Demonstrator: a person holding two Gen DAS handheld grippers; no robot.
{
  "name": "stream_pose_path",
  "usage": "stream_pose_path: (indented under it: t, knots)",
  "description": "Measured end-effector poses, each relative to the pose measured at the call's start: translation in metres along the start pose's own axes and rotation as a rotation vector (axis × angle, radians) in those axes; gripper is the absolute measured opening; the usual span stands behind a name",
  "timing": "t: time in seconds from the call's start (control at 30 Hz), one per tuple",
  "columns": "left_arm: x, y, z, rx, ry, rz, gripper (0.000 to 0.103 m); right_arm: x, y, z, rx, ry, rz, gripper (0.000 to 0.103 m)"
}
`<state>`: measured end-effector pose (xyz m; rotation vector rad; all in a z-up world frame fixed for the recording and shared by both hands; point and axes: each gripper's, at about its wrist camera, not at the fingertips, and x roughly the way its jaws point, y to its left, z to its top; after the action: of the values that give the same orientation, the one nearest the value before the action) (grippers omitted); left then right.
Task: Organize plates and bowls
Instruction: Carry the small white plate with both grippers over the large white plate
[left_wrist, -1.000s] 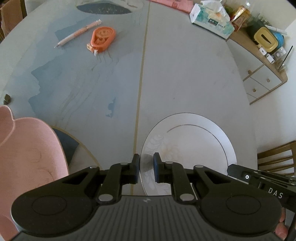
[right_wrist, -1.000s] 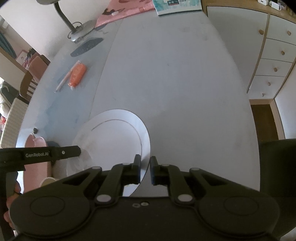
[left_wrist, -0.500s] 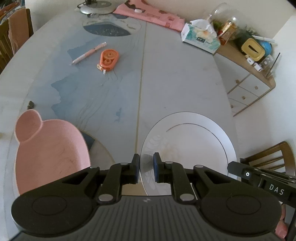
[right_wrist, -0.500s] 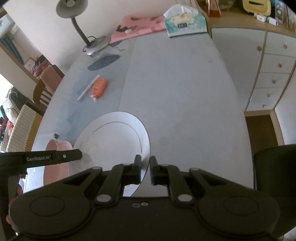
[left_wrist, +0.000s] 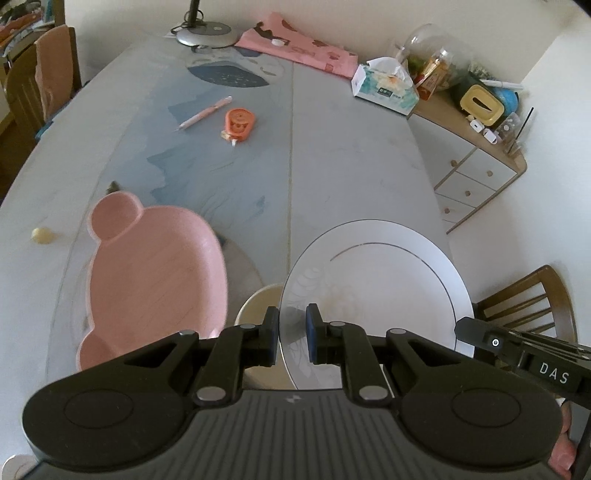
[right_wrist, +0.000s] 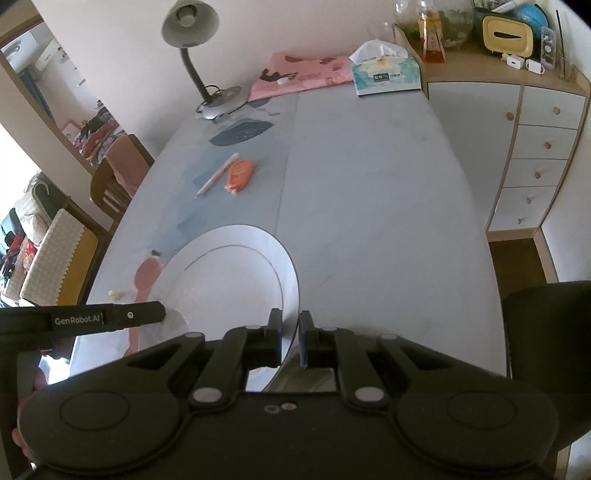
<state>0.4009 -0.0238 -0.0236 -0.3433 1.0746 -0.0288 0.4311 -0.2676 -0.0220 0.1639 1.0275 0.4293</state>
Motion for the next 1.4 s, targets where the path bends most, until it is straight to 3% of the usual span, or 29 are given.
stream_pose_path:
  t: [0.4, 0.87, 1.4]
  knots:
    - [-0.069, 0.058, -0.063, -0.014, -0.025, 0.015, 0.014, -0.030, 0.065, -0.064, -0.025, -0.010, 0.037, 0.010]
    - [-0.125, 0.134, -0.133, -0.058, -0.033, 0.063, 0.014, -0.037, 0.139, -0.137, -0.062, 0.021, 0.085, 0.010]
    - [-0.123, 0.231, -0.213, -0.181, 0.008, 0.141, 0.014, 0.005, 0.210, -0.212, -0.168, 0.143, 0.112, 0.010]
